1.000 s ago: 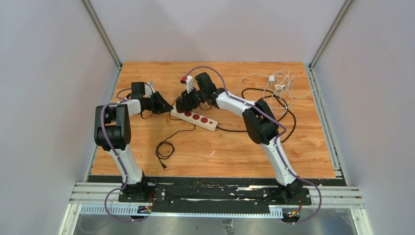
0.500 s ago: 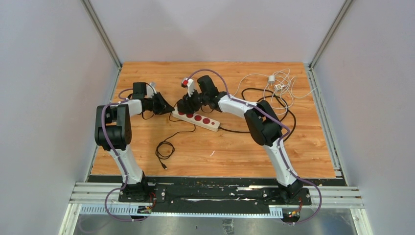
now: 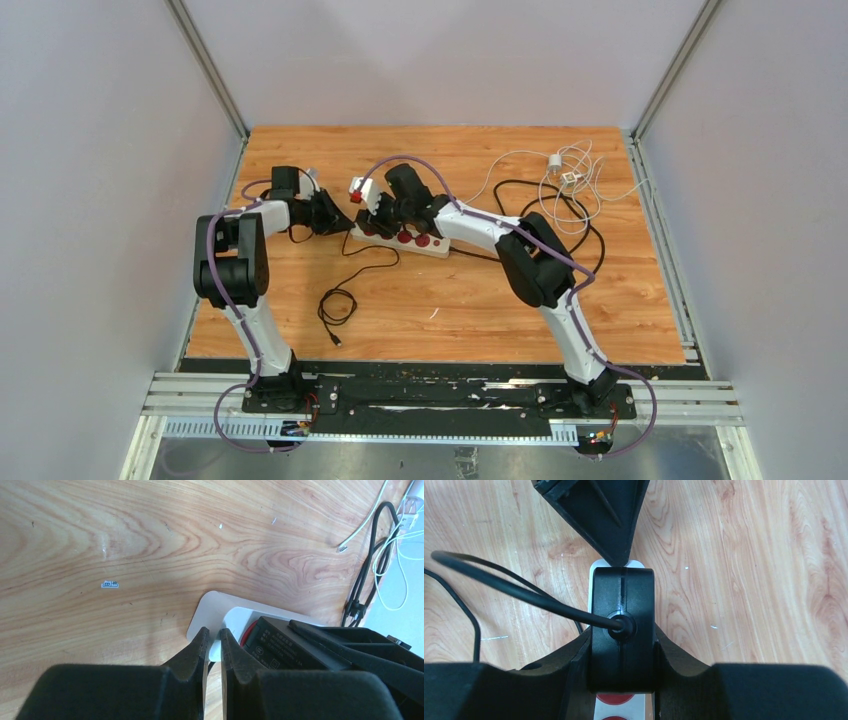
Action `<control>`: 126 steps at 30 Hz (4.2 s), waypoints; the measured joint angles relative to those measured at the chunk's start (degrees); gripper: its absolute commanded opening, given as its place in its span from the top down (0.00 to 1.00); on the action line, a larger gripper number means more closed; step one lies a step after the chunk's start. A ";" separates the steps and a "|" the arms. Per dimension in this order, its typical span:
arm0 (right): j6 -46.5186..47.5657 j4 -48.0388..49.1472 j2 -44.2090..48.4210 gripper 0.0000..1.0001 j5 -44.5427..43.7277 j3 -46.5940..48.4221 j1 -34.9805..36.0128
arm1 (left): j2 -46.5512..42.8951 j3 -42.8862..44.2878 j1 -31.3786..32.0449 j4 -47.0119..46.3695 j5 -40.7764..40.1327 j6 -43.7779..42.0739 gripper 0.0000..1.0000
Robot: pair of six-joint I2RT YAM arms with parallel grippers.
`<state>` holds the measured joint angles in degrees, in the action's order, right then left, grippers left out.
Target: Pull the plug off the socket
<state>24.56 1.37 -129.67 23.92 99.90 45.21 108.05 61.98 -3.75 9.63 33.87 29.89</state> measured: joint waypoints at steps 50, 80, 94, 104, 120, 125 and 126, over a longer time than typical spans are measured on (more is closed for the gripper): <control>-6.82 16.59 2.36 1.00 -10.67 -10.10 4.46 | -3.76 -1.99 1.20 -0.68 -7.30 -2.49 0.94; -35.45 1.77 -1.44 1.00 -3.91 1.18 -1.16 | -3.93 -1.84 1.36 -0.81 -7.61 -3.17 0.93; -23.71 4.42 0.33 1.00 -3.28 -2.25 -0.15 | -4.09 -0.52 3.28 2.34 -10.23 -4.09 0.93; -1.33 8.55 2.54 1.00 -13.55 -6.97 5.03 | -3.98 0.50 3.56 4.83 -11.23 -4.79 0.93; -11.50 3.91 1.75 1.00 -3.58 -3.58 0.76 | -3.96 0.66 3.82 5.49 -10.95 -5.05 0.93; -20.33 1.09 0.76 1.00 3.30 -1.05 -2.19 | -3.96 0.52 4.07 5.53 -10.60 -5.03 0.93; -21.57 0.79 0.57 1.00 4.50 -0.83 -2.56 | -3.96 0.48 4.17 5.55 -10.54 -5.03 0.93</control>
<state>2.98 2.15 -129.10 28.42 99.07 42.65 104.09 62.46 0.43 15.18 23.33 24.86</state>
